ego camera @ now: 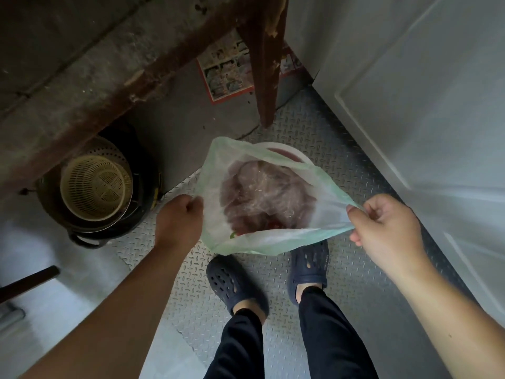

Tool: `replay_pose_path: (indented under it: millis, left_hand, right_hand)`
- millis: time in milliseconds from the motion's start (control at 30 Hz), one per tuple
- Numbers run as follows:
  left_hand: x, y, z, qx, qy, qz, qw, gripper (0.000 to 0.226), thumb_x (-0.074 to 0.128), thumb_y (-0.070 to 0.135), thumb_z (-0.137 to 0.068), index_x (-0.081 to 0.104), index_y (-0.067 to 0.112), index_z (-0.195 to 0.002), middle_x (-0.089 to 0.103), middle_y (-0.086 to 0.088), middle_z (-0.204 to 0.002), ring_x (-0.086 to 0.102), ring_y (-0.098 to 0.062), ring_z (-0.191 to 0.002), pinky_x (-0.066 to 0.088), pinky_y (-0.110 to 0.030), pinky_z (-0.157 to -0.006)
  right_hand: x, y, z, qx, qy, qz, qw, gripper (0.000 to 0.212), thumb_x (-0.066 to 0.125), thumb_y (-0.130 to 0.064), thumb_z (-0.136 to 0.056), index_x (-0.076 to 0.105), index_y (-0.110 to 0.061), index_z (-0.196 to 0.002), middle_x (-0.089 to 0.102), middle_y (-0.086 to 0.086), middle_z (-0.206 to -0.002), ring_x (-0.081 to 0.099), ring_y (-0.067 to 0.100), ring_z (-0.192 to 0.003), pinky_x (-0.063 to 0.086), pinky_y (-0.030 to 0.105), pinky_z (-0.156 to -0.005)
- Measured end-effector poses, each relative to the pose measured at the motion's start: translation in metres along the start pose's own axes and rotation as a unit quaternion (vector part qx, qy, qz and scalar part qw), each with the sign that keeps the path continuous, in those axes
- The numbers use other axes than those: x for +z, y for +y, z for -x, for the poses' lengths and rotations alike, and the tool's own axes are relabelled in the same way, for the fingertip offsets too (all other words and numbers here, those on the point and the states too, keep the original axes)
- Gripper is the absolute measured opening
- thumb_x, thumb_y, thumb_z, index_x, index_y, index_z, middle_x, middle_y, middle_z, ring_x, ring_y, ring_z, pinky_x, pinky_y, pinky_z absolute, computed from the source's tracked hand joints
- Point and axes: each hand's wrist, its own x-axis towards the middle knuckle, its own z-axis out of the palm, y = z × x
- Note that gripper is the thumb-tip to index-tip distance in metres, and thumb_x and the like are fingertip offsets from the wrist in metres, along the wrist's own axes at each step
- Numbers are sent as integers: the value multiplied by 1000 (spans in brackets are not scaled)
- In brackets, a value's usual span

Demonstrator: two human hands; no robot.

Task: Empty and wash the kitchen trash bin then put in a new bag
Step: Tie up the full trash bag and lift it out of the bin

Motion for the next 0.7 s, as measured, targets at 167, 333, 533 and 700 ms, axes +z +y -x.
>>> replay_pose_path:
  millis: [167, 333, 533, 700]
  left_hand:
    - [-17, -4, 17, 28, 19, 26, 999, 42, 52, 31, -102, 59, -1, -76, 59, -16, -68, 50, -24, -60, 35, -31, -54]
    - [-32, -7, 28, 27, -5, 70, 997, 40, 56, 32, -101, 58, 8, -69, 63, -20, -69, 53, -24, -58, 41, -33, -56]
    - [-35, -16, 35, 8, 4, 119, 993, 31, 59, 34, -99, 65, 16, -74, 63, -11, -67, 52, -22, -56, 42, -34, -56]
    - [-30, -14, 29, 6, -5, 135, 991, 32, 58, 33, -100, 64, 16, -73, 61, -5, -64, 50, -21, -55, 40, -33, -56]
  right_hand:
    - [-7, -6, 8, -3, -1, -1, 1000, 22, 66, -22, -87, 56, -17, -68, 69, -3, -55, 68, 24, -56, 59, 48, -67]
    - [-20, -7, 13, 1, 6, -11, 1000, 24, 68, -23, -87, 55, -18, -68, 68, -1, -53, 63, 9, -46, 58, 43, -65]
    - [-28, 1, 14, -1, 15, -7, 1000, 18, 66, -22, -86, 56, -25, -72, 68, -1, -53, 64, 20, -50, 56, 40, -60]
    - [-24, 9, 7, 10, 4, 5, 1000, 24, 66, -21, -89, 54, -16, -69, 68, 3, -53, 63, 8, -44, 54, 37, -58]
